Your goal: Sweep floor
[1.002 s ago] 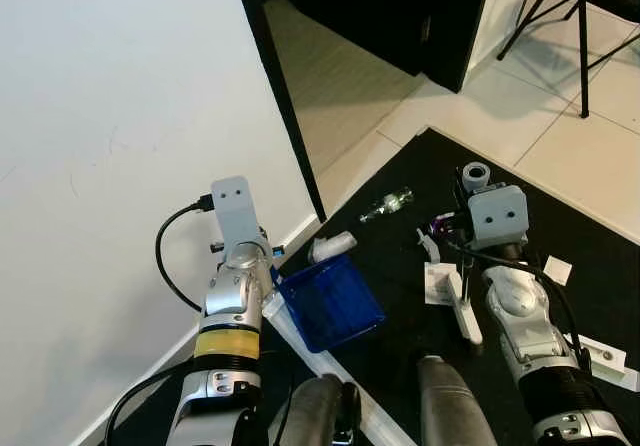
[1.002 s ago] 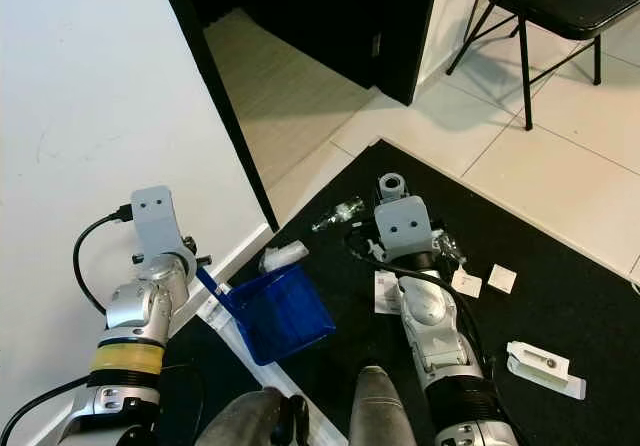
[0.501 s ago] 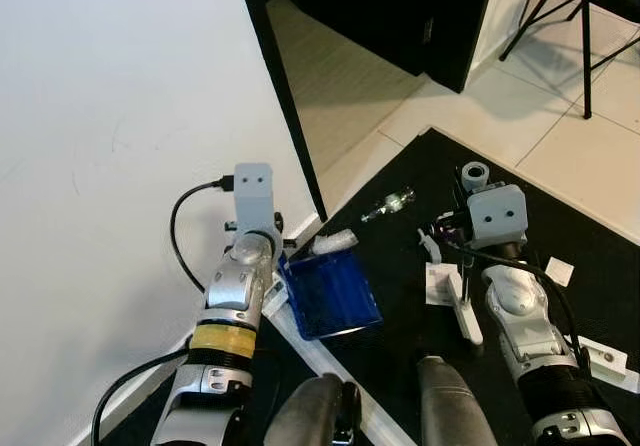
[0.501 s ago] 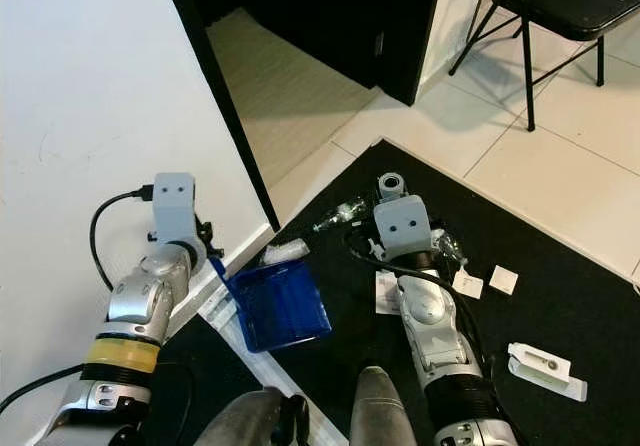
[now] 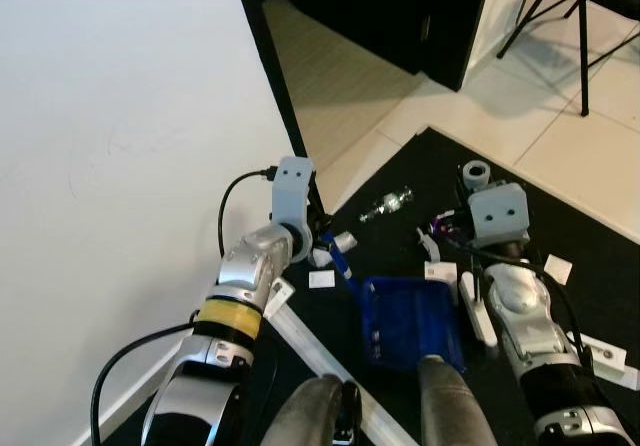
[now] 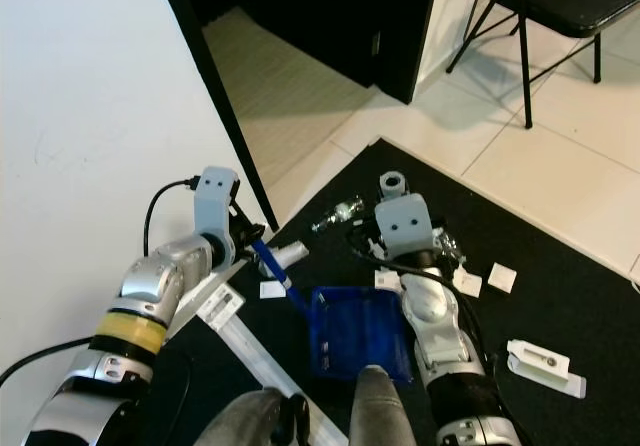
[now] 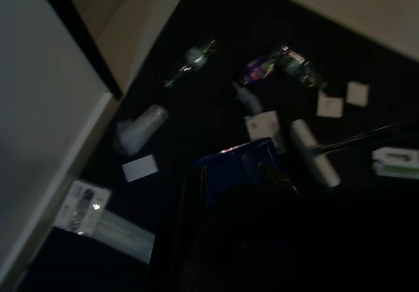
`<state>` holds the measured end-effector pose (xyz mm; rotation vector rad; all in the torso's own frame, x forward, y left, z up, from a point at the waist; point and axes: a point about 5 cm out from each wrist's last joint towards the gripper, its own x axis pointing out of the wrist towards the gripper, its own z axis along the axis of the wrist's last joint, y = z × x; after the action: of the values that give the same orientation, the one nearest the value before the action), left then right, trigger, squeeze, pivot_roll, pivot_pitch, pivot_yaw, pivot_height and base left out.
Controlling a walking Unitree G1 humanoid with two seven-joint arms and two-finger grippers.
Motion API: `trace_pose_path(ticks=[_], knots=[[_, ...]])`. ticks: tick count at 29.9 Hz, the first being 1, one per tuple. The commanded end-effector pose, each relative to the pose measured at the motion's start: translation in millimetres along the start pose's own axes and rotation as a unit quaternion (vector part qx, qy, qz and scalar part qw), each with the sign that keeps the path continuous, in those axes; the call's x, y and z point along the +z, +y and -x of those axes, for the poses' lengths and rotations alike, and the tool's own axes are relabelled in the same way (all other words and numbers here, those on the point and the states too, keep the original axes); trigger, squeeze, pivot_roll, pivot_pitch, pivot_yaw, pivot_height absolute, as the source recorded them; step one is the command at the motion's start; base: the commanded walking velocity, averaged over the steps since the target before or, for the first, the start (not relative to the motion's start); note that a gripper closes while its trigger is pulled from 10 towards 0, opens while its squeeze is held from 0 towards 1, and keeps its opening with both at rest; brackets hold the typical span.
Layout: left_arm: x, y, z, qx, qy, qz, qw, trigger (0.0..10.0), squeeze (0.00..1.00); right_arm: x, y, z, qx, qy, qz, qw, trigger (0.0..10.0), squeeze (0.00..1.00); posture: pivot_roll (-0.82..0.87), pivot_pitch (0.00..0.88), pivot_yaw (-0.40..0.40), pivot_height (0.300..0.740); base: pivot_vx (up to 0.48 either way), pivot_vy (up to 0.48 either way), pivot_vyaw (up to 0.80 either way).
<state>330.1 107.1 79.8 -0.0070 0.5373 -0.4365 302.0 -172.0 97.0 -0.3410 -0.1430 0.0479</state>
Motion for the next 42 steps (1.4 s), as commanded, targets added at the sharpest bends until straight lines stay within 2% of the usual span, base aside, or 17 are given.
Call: trace_pose_path(ticks=[1,5,8,10,13,16,19,23,26,29,32,34,38,40,42], knots=[[1,2.8,1.3,0.0,-0.025,-0.02,0.999,10.0,0.0,2,4.3,-0.1,0.004,-0.01,-0.005,1.0,10.0,0.0,-0.11,0.152,0.129,0.74,0.0,0.0,0.0],[5,-3.8,2.0,-0.024,-0.052,-0.02,0.998,10.0,0.0,3,3.4,0.9,0.003,-0.011,-0.004,1.0,10.0,0.0,-0.11,0.151,0.128,0.74,0.0,0.0,0.0],[13,-2.2,1.8,-0.029,-0.073,-0.017,0.997,10.0,0.0,2,2.5,1.7,0.003,-0.01,-0.003,1.0,10.0,0.0,-0.11,0.149,0.126,0.74,0.0,0.0,0.0],[18,1.8,1.0,-0.021,-0.081,-0.022,0.996,10.0,0.0,2,2.6,1.1,0.004,-0.01,-0.002,1.0,10.0,0.0,-0.11,0.148,0.124,0.74,0.0,0.0,0.0],[19,7.5,-0.9,-0.006,-0.091,-0.055,0.994,10.0,0.0,3,3.8,-0.4,0.006,-0.011,-0.003,1.0,10.0,0.0,-0.11,0.148,0.122,0.74,0.0,0.0,0.0],[17,11.5,-3.6,0.019,-0.099,-0.055,0.993,10.0,0.0,4,5.2,-1.6,0.008,-0.012,-0.004,1.0,10.0,0.0,-0.11,0.152,0.12,0.74,0.0,0.0,0.0],[13,13.5,-5.0,0.033,-0.099,-0.064,0.993,10.0,0.0,4,5.7,-1.4,0.008,-0.013,-0.004,1.0,10.0,0.0,-0.11,0.155,0.12,0.74,0.0,0.0,0.0],[-6,12.5,-8.7,0.035,-0.054,-0.12,0.991,10.0,0.0,3,5.3,1.2,0.007,-0.011,-0.005,1.0,10.0,0.0,-0.12,0.167,0.123,0.74,0.0,0.0,0.0],[-12,12.9,-9.1,0.032,-0.04,-0.144,0.988,10.0,0.0,2,4.7,2.6,0.006,-0.009,-0.004,1.0,10.0,0.0,-0.12,0.17,0.125,0.74,0.0,0.0,0.0],[-14,20.4,-7.5,0.033,-0.025,-0.129,0.991,10.0,0.0,1,3.8,4.9,0.004,-0.007,-0.004,1.0,10.0,0.0,-0.12,0.173,0.126,0.74,0.0,0.0,0.0],[-5,29.4,-3.7,0.027,-0.039,-0.104,0.994,10.0,0.0,0,3.3,5.5,0.003,-0.006,-0.004,1.0,10.0,0.0,-0.11,0.175,0.125,0.74,0.0,0.0,0.0],[-4,32.1,-2.6,0.027,-0.04,-0.104,0.993,10.0,0.0,0,3.1,5.5,0.003,-0.006,-0.004,1.0,10.0,0.0,-0.11,0.175,0.125,0.74,0.0,0.0,0.0],[2,54.7,6.0,0.065,-0.017,-0.155,0.986,10.0,0.0,0,4.1,4.4,0.005,-0.005,-0.004,1.0,10.0,0.0,-0.1,0.175,0.118,0.74,0.0,0.0,0.0],[6,64.6,9.9,0.087,-0.015,-0.161,0.983,10.0,0.0,1,5.2,3.3,0.008,-0.006,-0.005,1.0,10.0,0.0,-0.1,0.175,0.117,0.74,0.0,0.0,0.0],[6,67.6,10.9,0.093,-0.01,-0.158,0.983,10.0,0.0,1,5.7,2.7,0.009,-0.006,-0.005,1.0,10.0,0.0,-0.1,0.175,0.117,0.74,0.0,0.0,0.0]])
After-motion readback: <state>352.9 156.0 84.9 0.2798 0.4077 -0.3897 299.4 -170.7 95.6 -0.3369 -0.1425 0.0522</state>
